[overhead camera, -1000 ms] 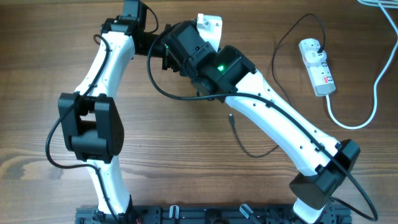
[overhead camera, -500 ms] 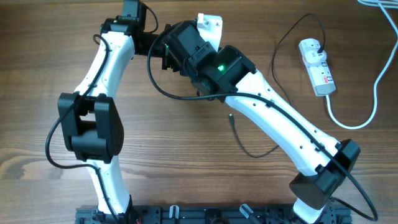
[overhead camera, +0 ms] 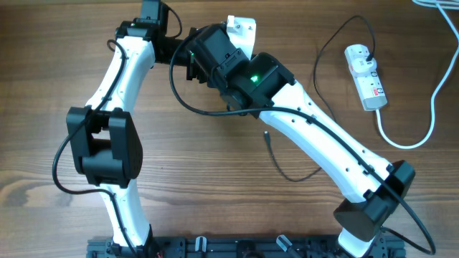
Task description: Plug charger to phone and switch on socket
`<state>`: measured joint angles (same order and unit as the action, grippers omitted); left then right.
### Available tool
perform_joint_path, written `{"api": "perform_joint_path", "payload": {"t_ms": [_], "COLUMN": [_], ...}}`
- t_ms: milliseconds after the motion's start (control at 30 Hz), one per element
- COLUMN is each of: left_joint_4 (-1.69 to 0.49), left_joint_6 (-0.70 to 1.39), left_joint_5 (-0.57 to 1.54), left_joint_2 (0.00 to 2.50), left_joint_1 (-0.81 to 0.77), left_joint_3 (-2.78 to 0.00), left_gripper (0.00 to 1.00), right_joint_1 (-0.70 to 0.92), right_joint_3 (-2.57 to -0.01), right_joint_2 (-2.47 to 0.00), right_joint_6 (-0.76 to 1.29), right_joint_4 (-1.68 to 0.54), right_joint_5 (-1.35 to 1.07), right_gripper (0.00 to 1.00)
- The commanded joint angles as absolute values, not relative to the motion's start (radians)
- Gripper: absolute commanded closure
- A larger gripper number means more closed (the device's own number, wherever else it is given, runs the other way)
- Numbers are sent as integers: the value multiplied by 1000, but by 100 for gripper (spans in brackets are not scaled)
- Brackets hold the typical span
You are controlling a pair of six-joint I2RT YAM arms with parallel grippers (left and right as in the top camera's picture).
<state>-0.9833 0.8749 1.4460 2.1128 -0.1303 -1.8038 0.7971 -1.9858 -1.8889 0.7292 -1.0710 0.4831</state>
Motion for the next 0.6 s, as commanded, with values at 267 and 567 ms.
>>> {"api": "perform_joint_path", "payload": {"t_ms": [267, 567], "left_joint_4": [-957, -957], "left_joint_6": [880, 880], "left_joint_5": [1499, 1498], "left_joint_2": [2068, 2068], "left_joint_1": [-112, -105], "left_joint_3": [-1801, -1801], "left_gripper": [32, 33], "right_joint_1": [797, 797], "right_joint_3": [-2001, -2001], "right_joint_2": [-1900, -1898], "right_joint_6": [1036, 1580], "right_joint_4": [-1063, -1070], "right_joint_5": [541, 576], "right_gripper": [96, 96]}}
